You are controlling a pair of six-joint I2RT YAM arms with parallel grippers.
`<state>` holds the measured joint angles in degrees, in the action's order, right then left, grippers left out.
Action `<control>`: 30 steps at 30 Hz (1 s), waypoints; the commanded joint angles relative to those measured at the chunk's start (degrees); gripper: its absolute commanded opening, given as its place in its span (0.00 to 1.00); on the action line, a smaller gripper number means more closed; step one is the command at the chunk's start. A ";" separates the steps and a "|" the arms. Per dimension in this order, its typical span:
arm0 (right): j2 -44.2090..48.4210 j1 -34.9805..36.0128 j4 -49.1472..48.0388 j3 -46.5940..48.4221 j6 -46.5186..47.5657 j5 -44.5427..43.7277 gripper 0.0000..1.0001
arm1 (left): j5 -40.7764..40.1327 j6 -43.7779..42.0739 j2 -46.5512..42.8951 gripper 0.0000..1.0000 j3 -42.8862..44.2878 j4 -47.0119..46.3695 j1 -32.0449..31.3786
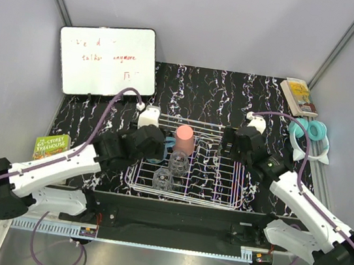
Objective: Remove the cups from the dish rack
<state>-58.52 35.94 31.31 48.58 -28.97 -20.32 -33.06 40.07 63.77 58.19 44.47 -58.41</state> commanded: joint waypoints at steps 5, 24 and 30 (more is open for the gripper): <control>4.73 0.27 -2.13 1.70 -1.00 1.76 1.00 | 1.23 -6.41 -4.96 0.00 6.85 -10.08 0.14; 14.84 0.27 -32.78 -4.11 -13.21 30.77 0.92 | 45.07 10.71 -6.92 0.00 -8.88 -64.49 21.06; 11.77 0.27 -38.16 -2.70 -14.01 33.93 0.92 | 49.76 13.27 -2.34 0.00 -7.31 -70.91 21.41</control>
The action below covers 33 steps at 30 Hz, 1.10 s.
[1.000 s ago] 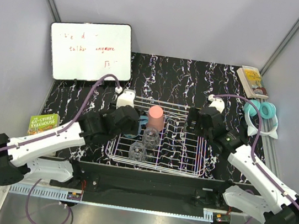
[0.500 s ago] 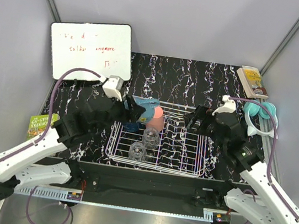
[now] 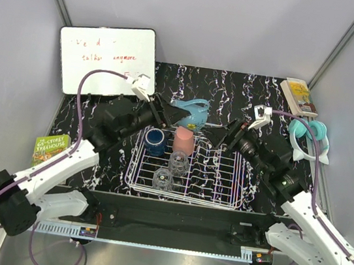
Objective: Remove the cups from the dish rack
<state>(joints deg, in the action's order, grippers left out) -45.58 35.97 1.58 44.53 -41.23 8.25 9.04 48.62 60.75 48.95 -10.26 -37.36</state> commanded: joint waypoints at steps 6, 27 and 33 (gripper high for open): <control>-5.65 0.24 -13.53 1.78 -2.71 7.30 0.92 | 9.42 6.13 2.00 0.00 1.50 -18.12 0.27; -13.92 0.24 -21.54 1.52 -5.26 9.68 0.00 | 12.32 8.95 3.50 0.00 -2.37 -20.51 0.27; -10.51 0.25 -14.79 1.70 -3.42 7.22 0.00 | 11.53 4.39 2.27 0.37 0.18 -12.53 0.45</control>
<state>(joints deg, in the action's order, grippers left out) -57.76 36.21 -21.96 44.99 -48.88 20.78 18.92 63.64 64.77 45.98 -27.16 -36.10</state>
